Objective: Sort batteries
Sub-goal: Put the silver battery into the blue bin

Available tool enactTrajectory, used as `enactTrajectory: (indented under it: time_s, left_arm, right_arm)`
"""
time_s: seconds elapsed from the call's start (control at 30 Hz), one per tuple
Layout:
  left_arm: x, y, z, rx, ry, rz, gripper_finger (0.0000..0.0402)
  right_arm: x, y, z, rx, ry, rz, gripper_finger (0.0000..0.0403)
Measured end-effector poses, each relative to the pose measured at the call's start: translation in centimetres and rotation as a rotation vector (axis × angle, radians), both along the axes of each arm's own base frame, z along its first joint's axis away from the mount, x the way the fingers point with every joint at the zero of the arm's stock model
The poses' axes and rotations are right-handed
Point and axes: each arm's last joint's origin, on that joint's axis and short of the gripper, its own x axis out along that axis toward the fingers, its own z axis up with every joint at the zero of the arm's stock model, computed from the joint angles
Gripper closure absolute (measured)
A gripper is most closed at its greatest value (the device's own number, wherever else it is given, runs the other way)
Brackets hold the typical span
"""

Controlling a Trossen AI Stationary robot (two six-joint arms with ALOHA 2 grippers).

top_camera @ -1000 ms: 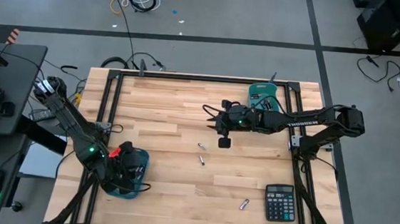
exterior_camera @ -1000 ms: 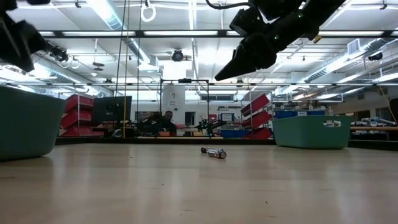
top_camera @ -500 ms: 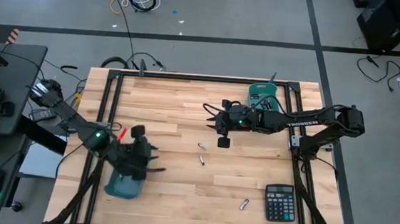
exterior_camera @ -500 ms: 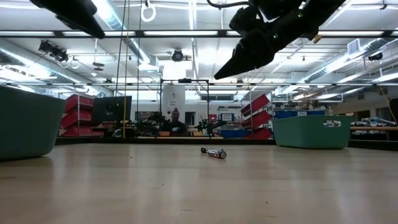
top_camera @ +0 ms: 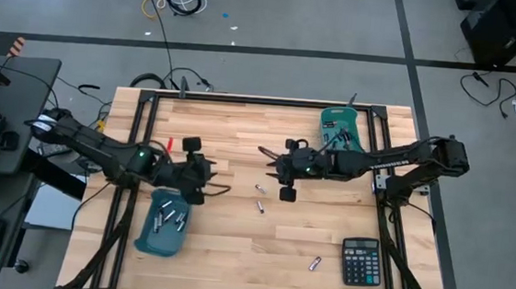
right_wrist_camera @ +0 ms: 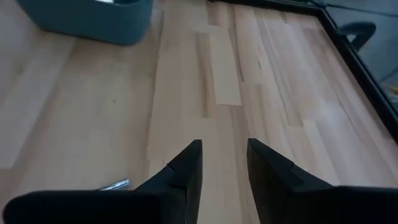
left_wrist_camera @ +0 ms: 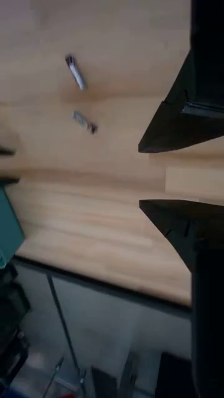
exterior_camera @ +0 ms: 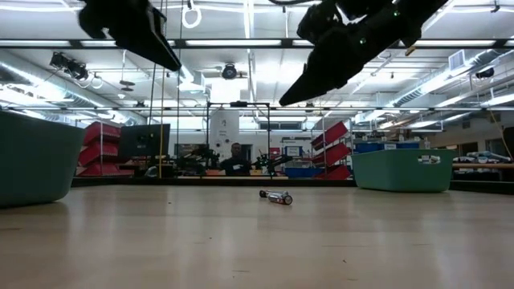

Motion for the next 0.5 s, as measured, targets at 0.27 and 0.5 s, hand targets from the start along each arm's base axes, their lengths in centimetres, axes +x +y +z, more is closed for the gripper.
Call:
enactTrajectory:
  time_s: [0.27,0.5]
  left_arm:
    - [0.7,2.0,0.0,0.035,0.011,0.046,0.0269]
    - [1.7,2.4,-1.2,0.033,0.065,0.057,0.0269]
  right_arm:
    - [2.0,0.8,-4.6,0.053,0.060,-0.176,0.0264]
    - [2.8,2.2,-7.6,0.069,0.124,-0.125,0.0239]
